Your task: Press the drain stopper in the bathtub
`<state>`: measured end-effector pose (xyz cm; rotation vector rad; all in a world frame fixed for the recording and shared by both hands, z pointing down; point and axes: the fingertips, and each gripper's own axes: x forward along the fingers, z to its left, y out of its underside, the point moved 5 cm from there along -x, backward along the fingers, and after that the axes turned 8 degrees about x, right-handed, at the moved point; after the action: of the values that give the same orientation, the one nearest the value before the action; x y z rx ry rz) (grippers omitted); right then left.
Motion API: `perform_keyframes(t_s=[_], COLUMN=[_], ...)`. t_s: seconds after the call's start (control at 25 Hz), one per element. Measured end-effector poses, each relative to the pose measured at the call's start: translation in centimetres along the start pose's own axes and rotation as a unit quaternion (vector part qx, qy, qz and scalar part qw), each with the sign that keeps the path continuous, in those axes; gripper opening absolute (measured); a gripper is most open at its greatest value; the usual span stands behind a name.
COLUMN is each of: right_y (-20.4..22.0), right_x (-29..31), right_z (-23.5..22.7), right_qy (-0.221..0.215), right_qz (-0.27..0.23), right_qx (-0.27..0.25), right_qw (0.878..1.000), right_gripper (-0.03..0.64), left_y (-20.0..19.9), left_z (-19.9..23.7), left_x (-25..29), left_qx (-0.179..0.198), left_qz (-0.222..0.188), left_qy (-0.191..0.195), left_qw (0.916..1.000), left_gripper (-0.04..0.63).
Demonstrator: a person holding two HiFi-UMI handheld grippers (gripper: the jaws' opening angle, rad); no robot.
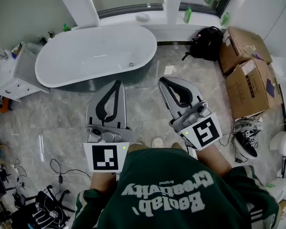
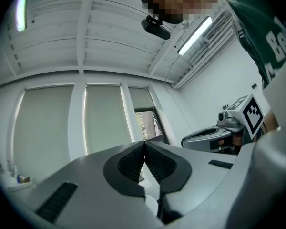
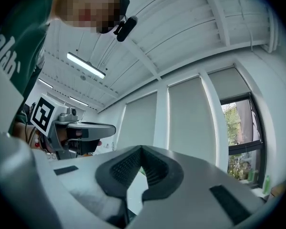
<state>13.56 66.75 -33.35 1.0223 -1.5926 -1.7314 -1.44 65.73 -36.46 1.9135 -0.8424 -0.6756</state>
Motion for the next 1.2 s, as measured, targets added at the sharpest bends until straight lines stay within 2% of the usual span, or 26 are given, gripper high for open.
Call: perform_keyframes(t_s=[0.2, 0.32, 0.76, 1.0, 1.2], right_y=[0.3, 0.9, 2.3, 3.3, 4.9], right_x=[-1.0, -1.8, -0.9, 1.3, 4.9], right_z=[-0.5, -0.9, -3.4, -5.7, -8.7], right_qy=[-0.008, -0.008, 0.002, 0.011, 0.027], right_qz=[0.0, 0.004, 0.001, 0.007, 0.005], right_qx=[0.002, 0.015, 0.028, 0.018, 0.029], right_qw=[1.0, 1.0, 1.0, 1.0, 0.999], right_gripper=[0.014, 0.014, 0.014, 0.014, 0.014], left_y=[-0.3, -0.5, -0.3, 1.7, 4.5], left_z=[-1.3, -1.9, -2.1, -0.7, 1.7], left_x=[0.3, 0.3, 2.7, 6.2, 10.0], left_qx=[-0.004, 0.009, 0.024, 0.024, 0.015], left_qz=[0.012, 0.017, 0.004, 0.001, -0.004], left_qy=[0.001, 0.003, 0.005, 0.022, 0.023], left_qw=[0.9999, 0.9998, 0.9997, 0.9995, 0.9996], left_gripper=[0.003, 0.003, 0.003, 0.003, 0.003])
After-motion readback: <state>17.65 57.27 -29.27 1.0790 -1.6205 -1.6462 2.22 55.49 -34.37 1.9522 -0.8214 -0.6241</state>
